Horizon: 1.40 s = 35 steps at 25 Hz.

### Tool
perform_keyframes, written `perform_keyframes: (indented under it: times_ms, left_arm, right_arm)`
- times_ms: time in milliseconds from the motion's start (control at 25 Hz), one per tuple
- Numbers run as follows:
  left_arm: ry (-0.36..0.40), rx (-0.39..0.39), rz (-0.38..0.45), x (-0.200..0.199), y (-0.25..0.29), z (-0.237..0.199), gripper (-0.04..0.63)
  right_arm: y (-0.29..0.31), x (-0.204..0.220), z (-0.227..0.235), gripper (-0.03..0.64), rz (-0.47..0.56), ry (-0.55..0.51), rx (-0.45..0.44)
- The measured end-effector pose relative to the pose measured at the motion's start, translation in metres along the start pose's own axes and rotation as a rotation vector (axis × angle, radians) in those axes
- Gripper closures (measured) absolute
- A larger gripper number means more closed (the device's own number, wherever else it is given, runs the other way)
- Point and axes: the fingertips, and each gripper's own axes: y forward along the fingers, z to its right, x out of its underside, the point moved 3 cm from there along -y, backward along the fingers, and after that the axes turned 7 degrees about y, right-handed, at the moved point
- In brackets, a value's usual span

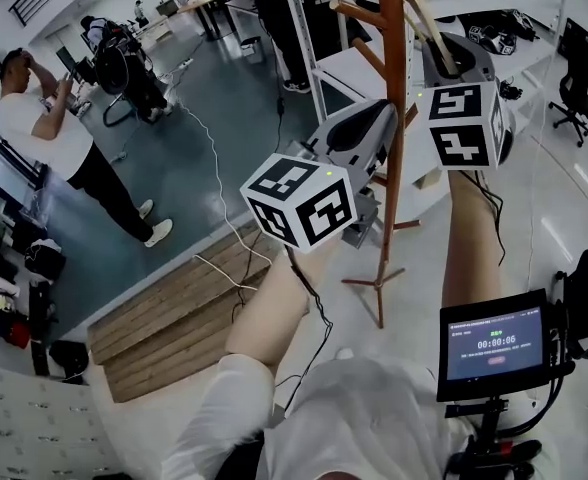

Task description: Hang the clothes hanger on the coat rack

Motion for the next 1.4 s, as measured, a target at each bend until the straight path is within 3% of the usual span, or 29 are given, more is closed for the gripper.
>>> perform_keyframes:
  times_ms: [240,720,1040,1200,1400]
  left_arm:
    - [0.003,-0.013,0.004,0.0,-0.004,-0.002,0.591]
    - [-0.005,-0.006,0.001,0.007,0.0,0.0,0.591]
    - [-0.006,-0.006,0.002,0.008,-0.001,0.0,0.591]
    - [-0.007,-0.016,0.001,0.011,-0.003,-0.005,0.591]
    - [-0.005,-0.029,0.003,0.012,-0.01,-0.007,0.591]
  right_arm:
    - [-0.007,-0.001,0.0,0.551,0.001,-0.127,0.012]
    - [-0.03,-0.01,-0.009,0.515,0.04,-0.183,-0.172]
    - [-0.053,-0.036,-0.012,0.515,0.191,-0.018,-0.338]
    - [-0.062,-0.043,-0.004,0.515,0.283,0.098,-0.371]
    - [-0.075,-0.048,0.004,0.515,0.342,0.156,-0.366]
